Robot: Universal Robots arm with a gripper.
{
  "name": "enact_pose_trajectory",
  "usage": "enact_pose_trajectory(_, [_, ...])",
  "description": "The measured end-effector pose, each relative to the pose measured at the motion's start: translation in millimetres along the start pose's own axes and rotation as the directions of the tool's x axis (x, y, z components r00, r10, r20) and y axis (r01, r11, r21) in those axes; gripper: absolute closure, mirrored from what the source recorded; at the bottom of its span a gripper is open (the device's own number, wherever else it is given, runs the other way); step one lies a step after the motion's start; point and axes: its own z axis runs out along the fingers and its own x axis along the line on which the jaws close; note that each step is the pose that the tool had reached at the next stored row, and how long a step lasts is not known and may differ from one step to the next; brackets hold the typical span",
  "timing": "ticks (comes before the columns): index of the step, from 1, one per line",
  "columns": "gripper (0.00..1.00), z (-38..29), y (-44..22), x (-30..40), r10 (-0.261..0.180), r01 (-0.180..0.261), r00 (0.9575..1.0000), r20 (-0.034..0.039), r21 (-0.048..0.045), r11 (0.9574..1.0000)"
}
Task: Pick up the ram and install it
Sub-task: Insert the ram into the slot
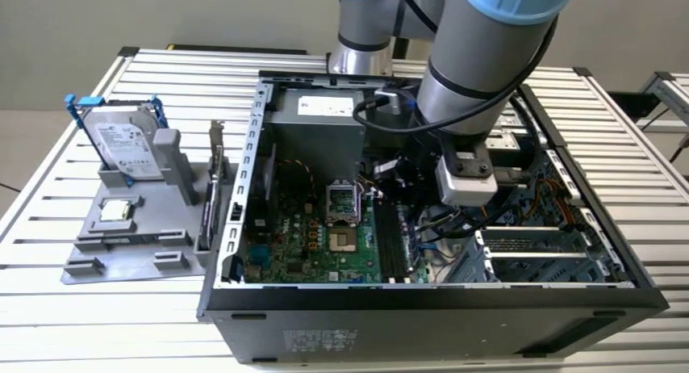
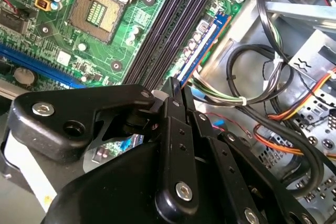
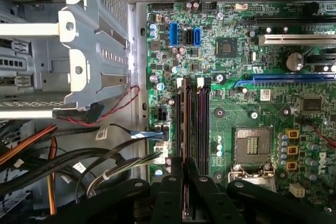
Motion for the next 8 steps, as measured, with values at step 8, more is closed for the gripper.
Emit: enact_pose_trajectory(8, [1.00, 4.4, -0.4, -2.6, -0.003, 0.003, 1.0000, 0.0001, -0.0001, 1.0000])
